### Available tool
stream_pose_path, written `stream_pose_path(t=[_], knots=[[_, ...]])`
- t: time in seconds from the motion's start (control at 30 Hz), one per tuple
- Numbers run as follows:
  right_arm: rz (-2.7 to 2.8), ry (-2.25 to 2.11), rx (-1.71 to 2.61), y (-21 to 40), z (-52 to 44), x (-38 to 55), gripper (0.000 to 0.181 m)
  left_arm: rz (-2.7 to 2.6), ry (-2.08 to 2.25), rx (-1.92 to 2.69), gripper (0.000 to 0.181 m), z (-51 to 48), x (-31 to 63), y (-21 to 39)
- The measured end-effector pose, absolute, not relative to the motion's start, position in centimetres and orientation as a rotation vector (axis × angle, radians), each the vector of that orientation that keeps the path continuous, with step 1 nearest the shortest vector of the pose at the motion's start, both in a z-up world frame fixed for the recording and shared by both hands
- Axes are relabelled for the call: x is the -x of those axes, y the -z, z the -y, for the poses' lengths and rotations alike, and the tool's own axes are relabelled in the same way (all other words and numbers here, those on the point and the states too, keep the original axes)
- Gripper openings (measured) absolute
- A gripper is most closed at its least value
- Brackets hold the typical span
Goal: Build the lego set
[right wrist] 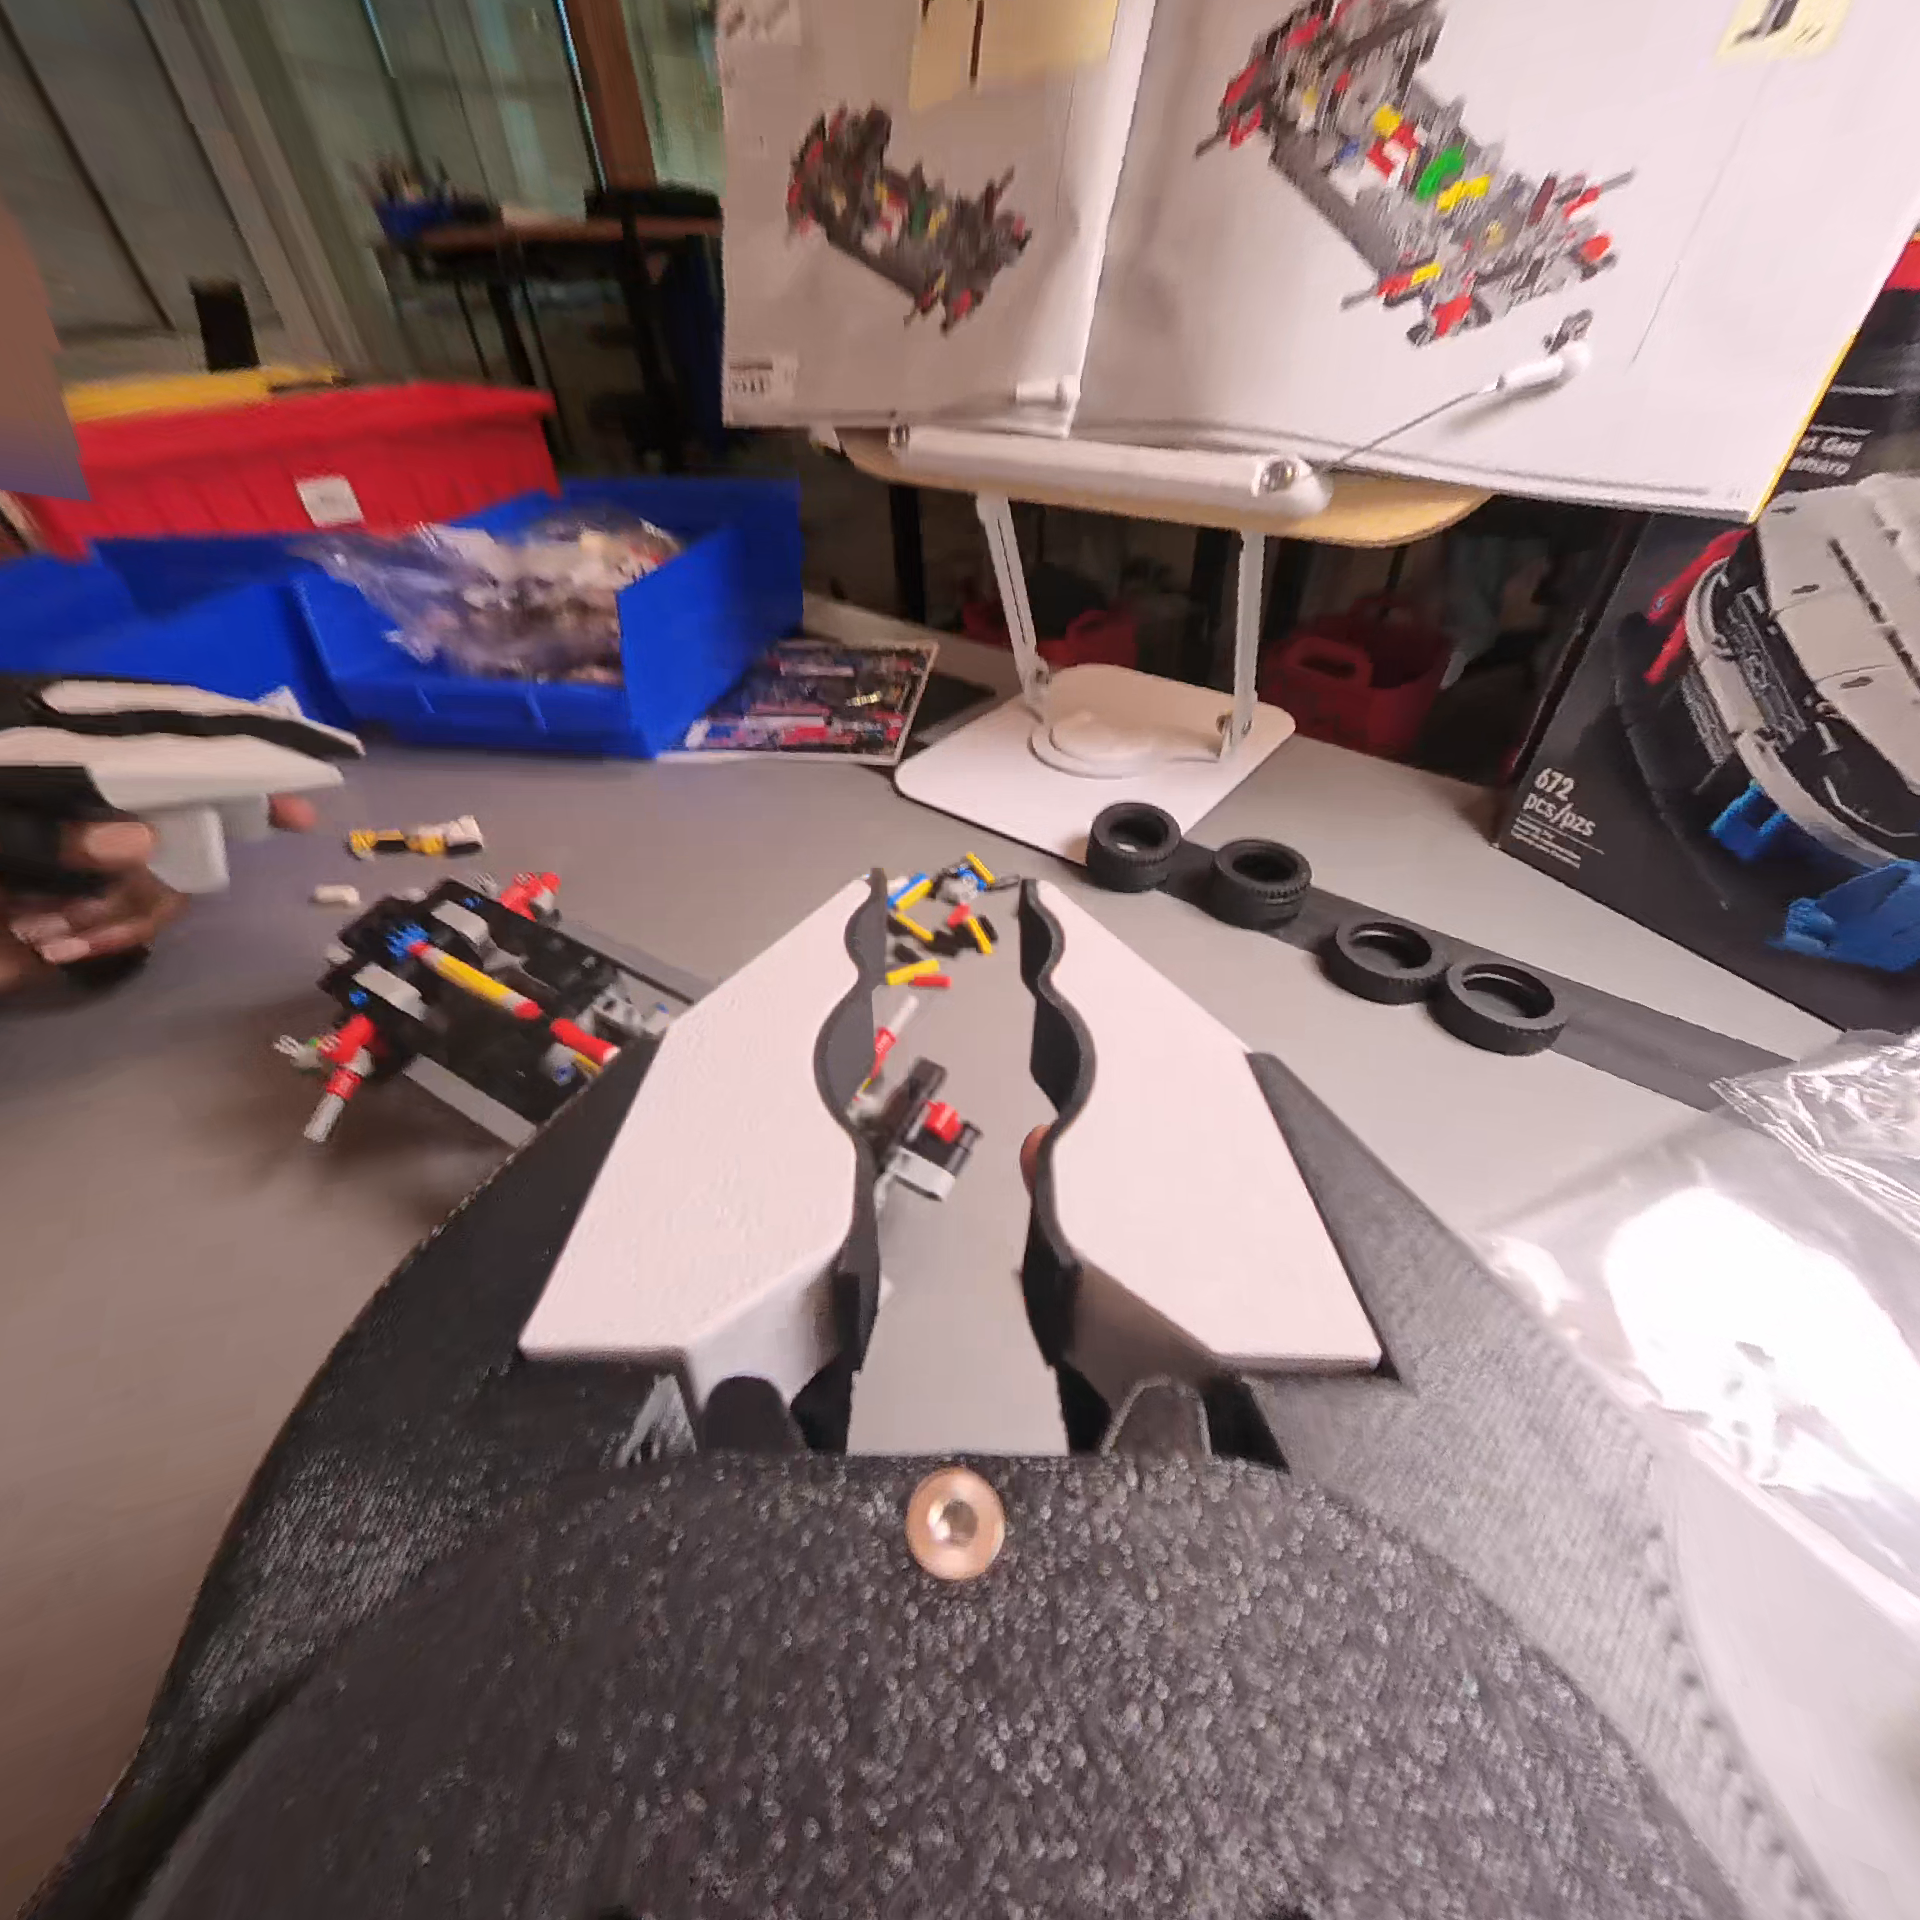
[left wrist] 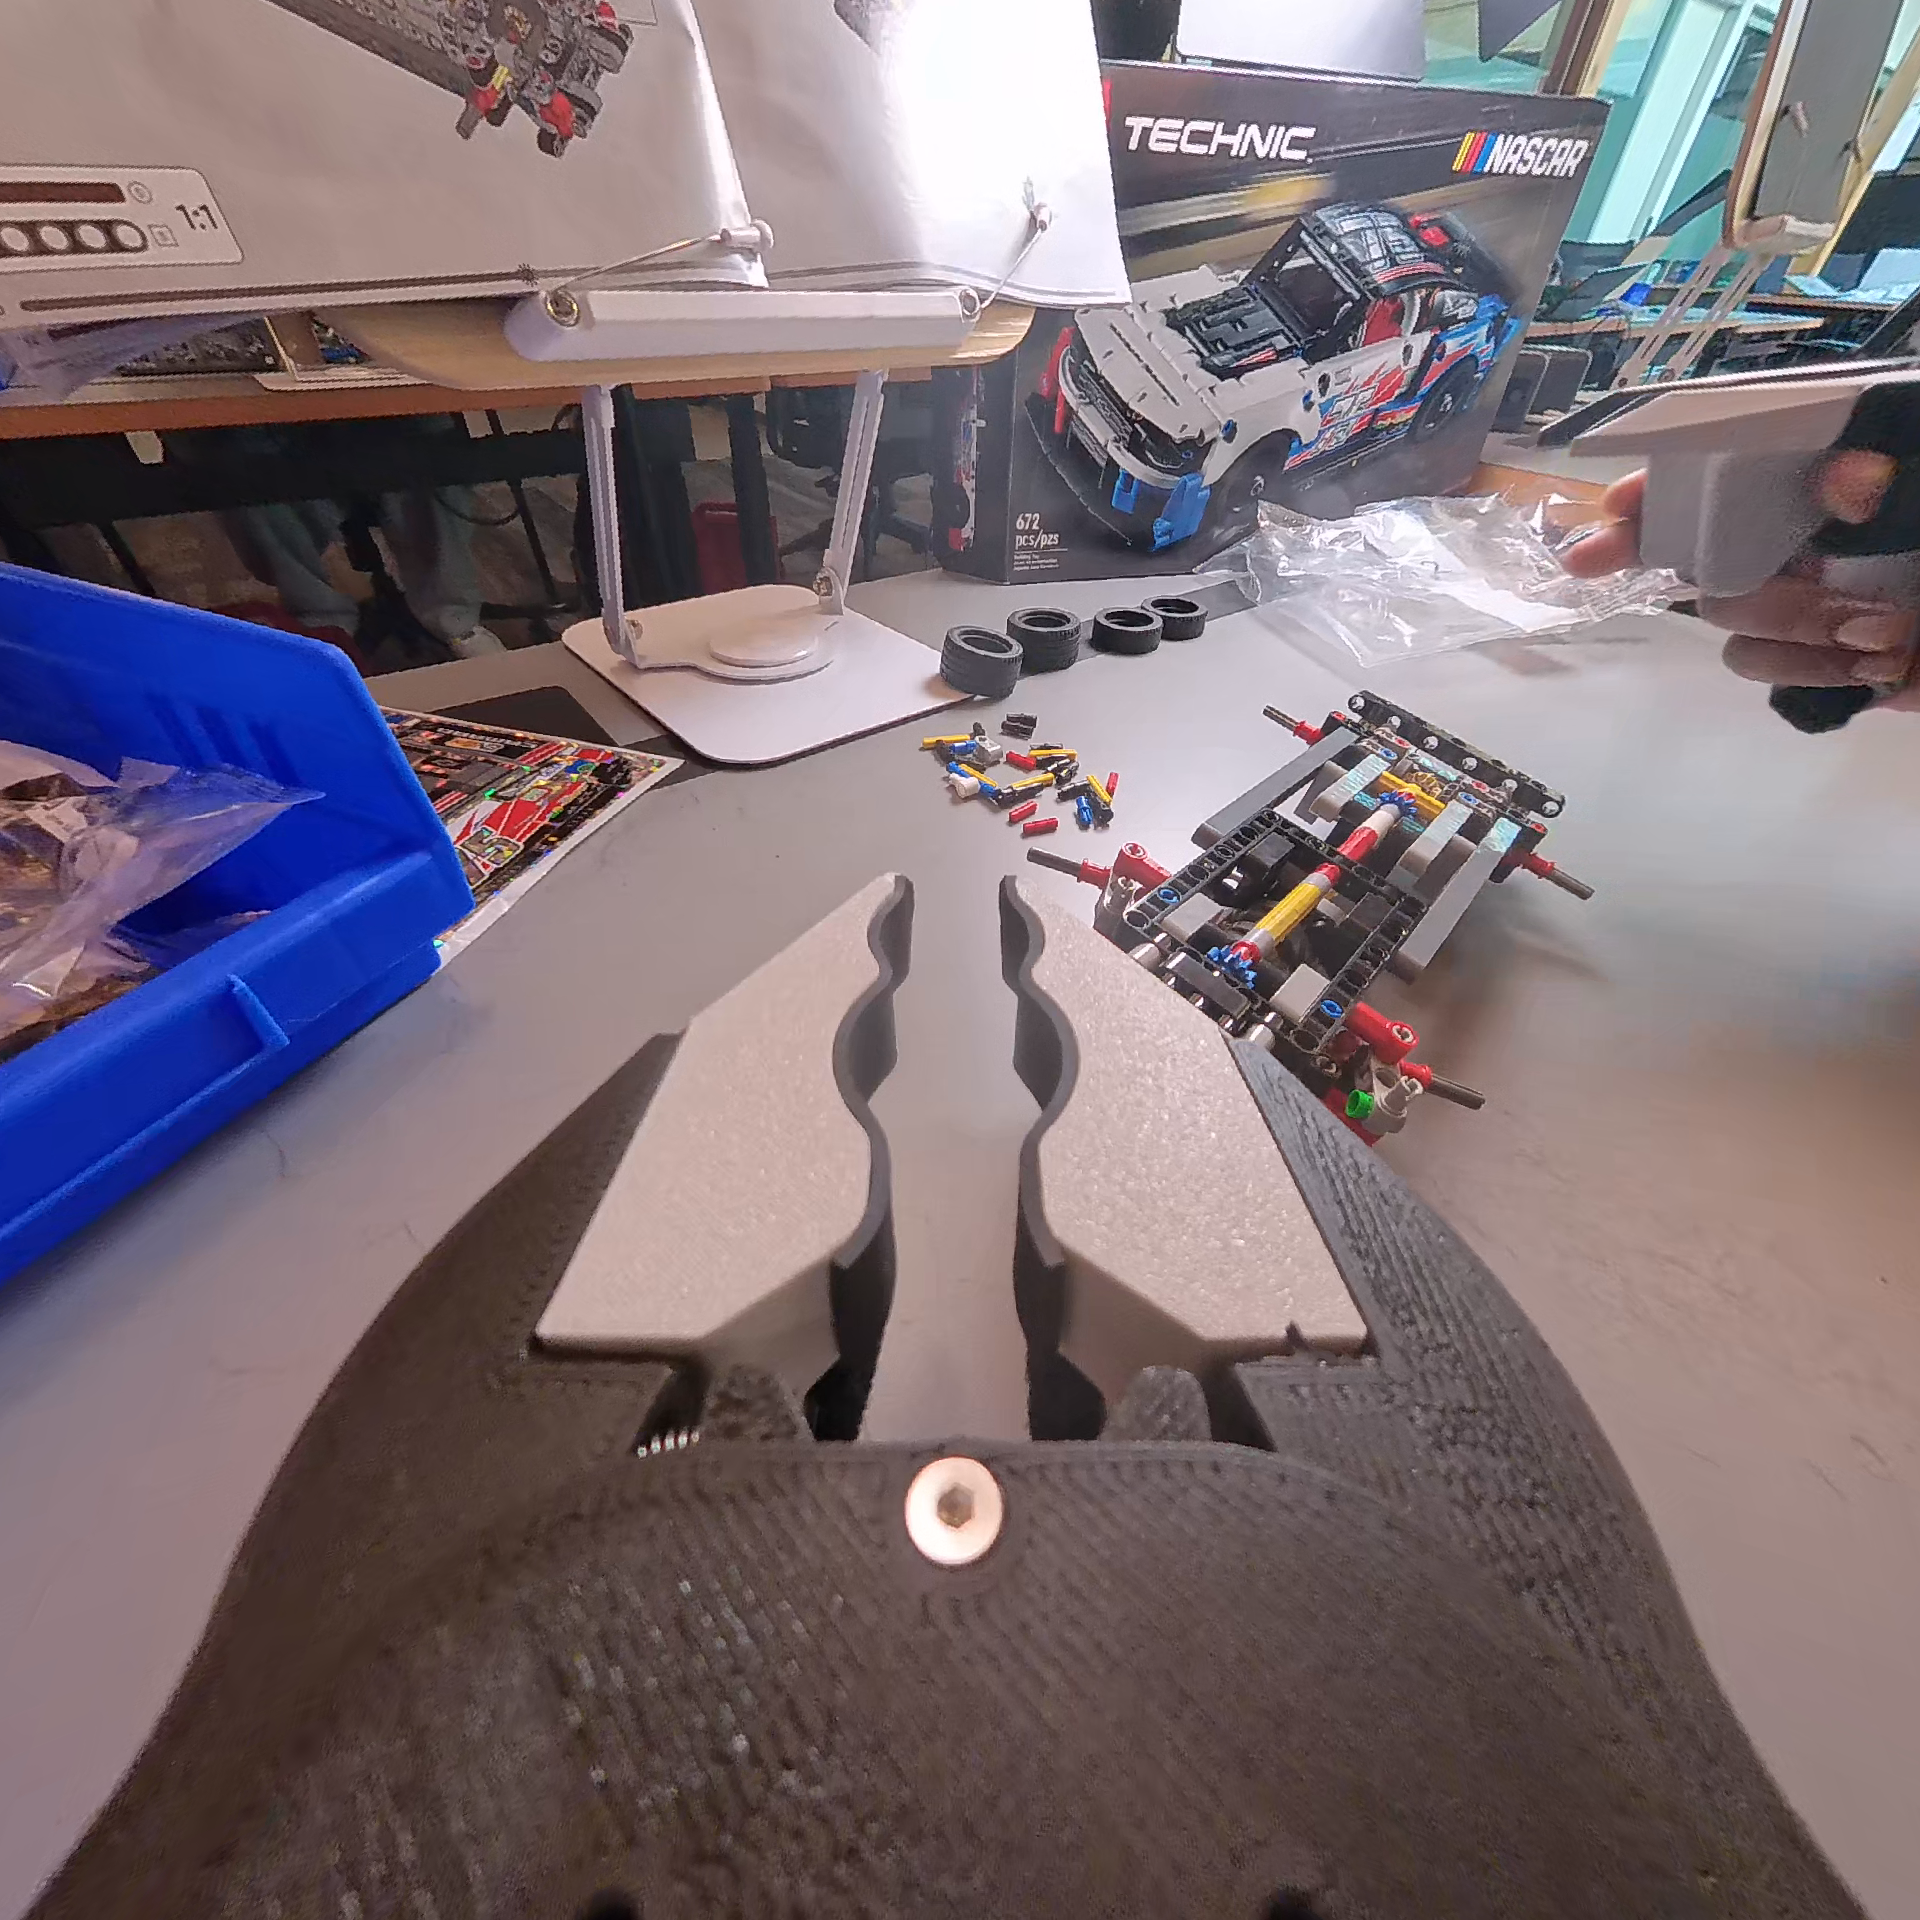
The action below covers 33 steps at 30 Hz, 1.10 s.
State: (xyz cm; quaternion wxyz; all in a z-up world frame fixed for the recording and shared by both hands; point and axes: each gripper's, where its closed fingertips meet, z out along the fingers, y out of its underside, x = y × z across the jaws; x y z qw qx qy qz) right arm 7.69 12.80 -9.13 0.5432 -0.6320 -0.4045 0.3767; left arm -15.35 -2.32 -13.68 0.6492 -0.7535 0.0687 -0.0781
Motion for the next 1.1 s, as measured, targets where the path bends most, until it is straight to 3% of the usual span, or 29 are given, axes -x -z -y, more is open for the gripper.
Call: stream_pose_path(t=[0.2, 0.33, 0.7, 1.1], knots=[[0.821, -0.874, 1.416, 8.5, -10.6, -8.7, 0.026, -0.163, 0.179, 1.712, 0.015, 2.3, 15.2, 13.7], [0.754, -0.832, 1.403, 9.0, -11.8, -9.7, 0.0, -0.172, 0.181, 1.713, 0.015, 2.3, 15.0, 13.7], [0.712, -0.773, 1.391, 9.4, -12.3, -11.2, 0.0, -0.154, 0.171, 1.732, 0.015, 2.0, 15.5, 14.3], [0.72, -0.797, 1.346, 8.6, -11.8, -11.4, 0.014, -0.114, 0.081, 1.596, 0.015, 2.6, 17.1, 11.7]])
